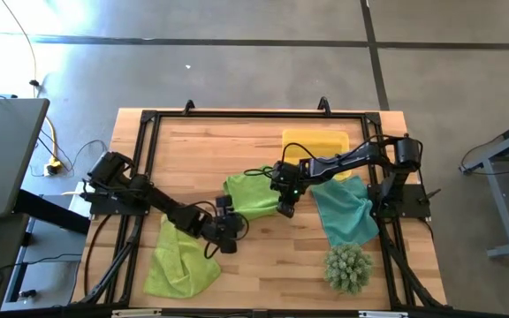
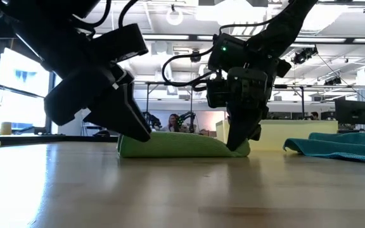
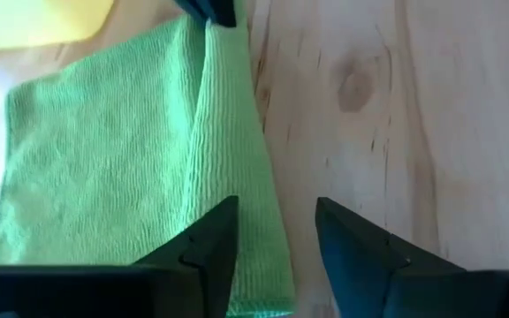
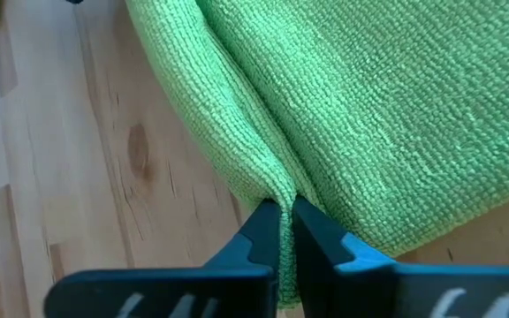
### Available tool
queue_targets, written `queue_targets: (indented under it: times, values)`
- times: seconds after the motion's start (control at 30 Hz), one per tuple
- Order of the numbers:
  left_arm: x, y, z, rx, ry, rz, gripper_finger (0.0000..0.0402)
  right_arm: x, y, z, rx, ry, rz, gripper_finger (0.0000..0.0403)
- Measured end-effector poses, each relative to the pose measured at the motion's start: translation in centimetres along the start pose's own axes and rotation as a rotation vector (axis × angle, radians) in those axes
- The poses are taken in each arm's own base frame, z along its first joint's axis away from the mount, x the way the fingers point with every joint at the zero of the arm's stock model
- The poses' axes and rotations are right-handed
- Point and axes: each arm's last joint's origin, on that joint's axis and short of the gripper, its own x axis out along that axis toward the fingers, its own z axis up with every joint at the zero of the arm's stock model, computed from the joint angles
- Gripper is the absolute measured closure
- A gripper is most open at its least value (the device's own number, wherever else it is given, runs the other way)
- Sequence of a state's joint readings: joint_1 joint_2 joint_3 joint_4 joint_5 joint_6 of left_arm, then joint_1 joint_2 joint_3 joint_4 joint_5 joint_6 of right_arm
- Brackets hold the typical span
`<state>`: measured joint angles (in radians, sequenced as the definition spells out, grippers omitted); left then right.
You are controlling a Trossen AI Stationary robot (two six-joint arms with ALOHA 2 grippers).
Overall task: Roll microfiber towels into tight, uniform cylinder then place into a basket
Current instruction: Roll the top green microfiber towel
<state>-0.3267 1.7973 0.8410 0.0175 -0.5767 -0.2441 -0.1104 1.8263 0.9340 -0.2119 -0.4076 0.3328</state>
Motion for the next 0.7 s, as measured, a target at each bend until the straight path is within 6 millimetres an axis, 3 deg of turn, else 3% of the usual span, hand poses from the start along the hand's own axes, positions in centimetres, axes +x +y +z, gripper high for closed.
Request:
queue_targets:
  times: [0.2, 0.5, 0.7]
  values:
    - [0.2, 0.6, -0.6, 0.038, 0.068, 0.05, 0.0228, 0.0, 0.0, 0.0, 0.0, 0.0, 0.0, 0.0391]
    - [1.8, 0.9, -1.6, -0.137, 0.179, -0.022, 0.0235, 0.0, 0.0, 0.0, -0.066, 0.001, 0.009, 0.0386]
    - [1.8, 0.9, -1.8, -0.212, 0.198, -0.02, 0.0247, -1.0, 0.6, 0.4, -0.212, 0.033, 0.02, 0.0324]
